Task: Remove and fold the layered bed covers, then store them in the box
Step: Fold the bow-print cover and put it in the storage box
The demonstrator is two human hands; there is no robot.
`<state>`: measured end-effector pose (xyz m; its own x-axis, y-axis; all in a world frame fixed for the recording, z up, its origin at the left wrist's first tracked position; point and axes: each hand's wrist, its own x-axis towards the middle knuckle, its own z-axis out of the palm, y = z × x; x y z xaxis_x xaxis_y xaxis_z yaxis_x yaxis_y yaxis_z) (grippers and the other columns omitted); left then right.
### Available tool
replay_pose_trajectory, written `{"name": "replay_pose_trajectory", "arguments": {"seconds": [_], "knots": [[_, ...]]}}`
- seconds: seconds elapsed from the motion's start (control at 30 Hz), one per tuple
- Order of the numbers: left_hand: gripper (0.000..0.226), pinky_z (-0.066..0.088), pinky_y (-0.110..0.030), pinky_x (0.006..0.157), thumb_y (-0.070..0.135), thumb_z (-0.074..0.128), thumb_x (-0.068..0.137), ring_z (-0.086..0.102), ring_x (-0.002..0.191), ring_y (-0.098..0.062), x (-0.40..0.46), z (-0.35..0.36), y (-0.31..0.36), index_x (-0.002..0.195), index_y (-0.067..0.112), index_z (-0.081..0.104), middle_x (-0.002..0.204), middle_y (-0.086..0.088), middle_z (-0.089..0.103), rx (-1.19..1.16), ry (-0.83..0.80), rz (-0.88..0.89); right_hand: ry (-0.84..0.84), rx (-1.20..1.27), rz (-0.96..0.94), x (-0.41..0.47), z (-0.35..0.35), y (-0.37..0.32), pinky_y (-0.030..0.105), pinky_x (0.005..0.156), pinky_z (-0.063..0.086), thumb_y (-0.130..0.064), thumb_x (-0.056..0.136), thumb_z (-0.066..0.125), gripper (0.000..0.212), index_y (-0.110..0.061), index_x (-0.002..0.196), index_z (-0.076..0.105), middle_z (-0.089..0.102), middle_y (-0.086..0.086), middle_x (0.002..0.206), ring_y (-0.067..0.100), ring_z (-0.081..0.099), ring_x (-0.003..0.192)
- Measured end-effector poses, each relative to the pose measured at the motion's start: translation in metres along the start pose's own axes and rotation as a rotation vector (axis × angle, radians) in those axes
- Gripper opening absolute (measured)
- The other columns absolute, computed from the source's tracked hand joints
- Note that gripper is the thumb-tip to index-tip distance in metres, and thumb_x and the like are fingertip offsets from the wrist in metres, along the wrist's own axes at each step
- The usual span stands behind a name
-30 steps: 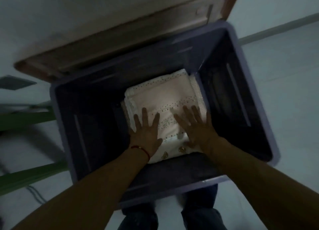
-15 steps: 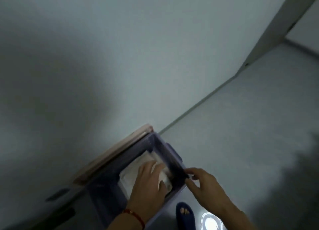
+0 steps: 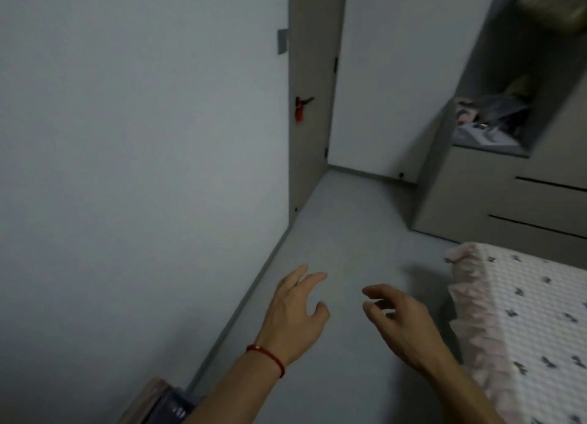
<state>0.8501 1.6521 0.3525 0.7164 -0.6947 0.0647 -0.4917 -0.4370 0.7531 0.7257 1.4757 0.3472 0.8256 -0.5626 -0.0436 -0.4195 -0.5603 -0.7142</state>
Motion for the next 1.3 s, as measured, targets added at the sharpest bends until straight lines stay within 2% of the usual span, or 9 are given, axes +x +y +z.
{"name": "replay_pose_trajectory", "arguments": {"seconds": [0.17,0.27,0.4,0.53,0.67,0.8,1.03,1.2,1.3], "knots": [[0.045,0.018,-0.014,0.113,0.028,0.059,0.094,0.028,0.143,-0.001,0.079,0.045,0.078,0.138,0.038,0.052,0.153,0.014,0.037,-0.049,-0.038,0.094,0.161,0.069,0.052,0.035,-0.086,0.029,0.022,0.089,0.054,-0.031,0.096,0.063,0.023,-0.032,0.118,0.068,0.068,-0.019,0.109,-0.004,0.065,0.096],[0.044,0.032,-0.022,0.116,0.026,0.06,0.09,0.038,0.134,0.005,0.127,0.07,0.108,0.134,0.035,0.057,0.142,0.019,0.047,-0.115,-0.087,0.157,0.267,0.117,0.091,0.065,-0.116,0.051,0.026,0.089,0.056,-0.032,0.095,0.062,0.021,-0.032,0.114,0.069,0.069,-0.021,0.106,-0.003,0.066,0.095],[0.043,0.042,-0.025,0.109,0.023,0.063,0.089,0.046,0.122,0.011,0.206,0.104,0.134,0.131,0.032,0.061,0.13,0.022,0.054,-0.197,-0.168,0.228,0.413,0.164,0.212,0.117,-0.148,0.079,0.024,0.087,0.055,-0.016,0.095,0.064,0.018,-0.025,0.108,0.073,0.07,-0.017,0.099,0.0,0.066,0.091],[0.041,0.045,-0.028,0.107,0.022,0.063,0.093,0.048,0.121,0.004,0.317,0.142,0.155,0.132,0.033,0.059,0.129,0.02,0.053,-0.261,-0.283,0.297,0.554,0.158,0.331,0.193,-0.189,0.117,0.018,0.084,0.054,-0.017,0.097,0.062,0.018,-0.027,0.107,0.074,0.072,-0.017,0.1,-0.003,0.066,0.091],[0.04,0.046,-0.023,0.099,0.037,0.062,0.091,0.05,0.118,0.0,0.424,0.17,0.181,0.13,0.036,0.058,0.127,0.02,0.053,-0.32,-0.428,0.343,0.676,0.196,0.445,0.262,-0.229,0.138,0.009,0.073,0.047,-0.016,0.098,0.061,0.018,-0.029,0.102,0.074,0.072,-0.017,0.098,-0.001,0.067,0.092],[0.039,0.046,-0.027,0.103,0.028,0.062,0.094,0.048,0.121,-0.001,0.522,0.207,0.208,0.131,0.04,0.056,0.131,0.017,0.053,-0.281,-0.537,0.44,0.799,0.232,0.525,0.325,-0.259,0.166,0.007,0.071,0.046,-0.013,0.096,0.06,0.02,-0.025,0.104,0.074,0.074,-0.015,0.099,-0.002,0.067,0.093],[0.041,0.047,-0.031,0.105,0.025,0.062,0.095,0.047,0.121,-0.001,0.668,0.297,0.281,0.13,0.043,0.053,0.124,0.024,0.05,-0.225,-0.749,0.534,0.996,0.398,0.597,0.435,-0.328,0.249,0.025,0.092,0.056,-0.015,0.1,0.058,0.02,-0.023,0.113,0.071,0.071,-0.013,0.108,0.004,0.067,0.101],[0.039,0.043,-0.01,0.084,0.023,0.064,0.094,0.05,0.117,0.003,0.768,0.397,0.343,0.125,0.044,0.054,0.121,0.024,0.054,-0.183,-0.893,0.569,1.051,0.511,0.63,0.511,-0.403,0.347,0.03,0.09,0.057,-0.017,0.099,0.058,0.019,-0.026,0.111,0.07,0.071,-0.01,0.105,0.007,0.068,0.099],[0.041,0.045,-0.016,0.091,0.021,0.065,0.092,0.052,0.117,0.002,0.81,0.448,0.388,0.123,0.046,0.053,0.123,0.02,0.057,-0.139,-0.978,0.642,1.132,0.564,0.689,0.541,-0.445,0.391,0.037,0.087,0.058,-0.017,0.097,0.058,0.018,-0.026,0.106,0.071,0.074,-0.006,0.097,0.012,0.069,0.091]]}}
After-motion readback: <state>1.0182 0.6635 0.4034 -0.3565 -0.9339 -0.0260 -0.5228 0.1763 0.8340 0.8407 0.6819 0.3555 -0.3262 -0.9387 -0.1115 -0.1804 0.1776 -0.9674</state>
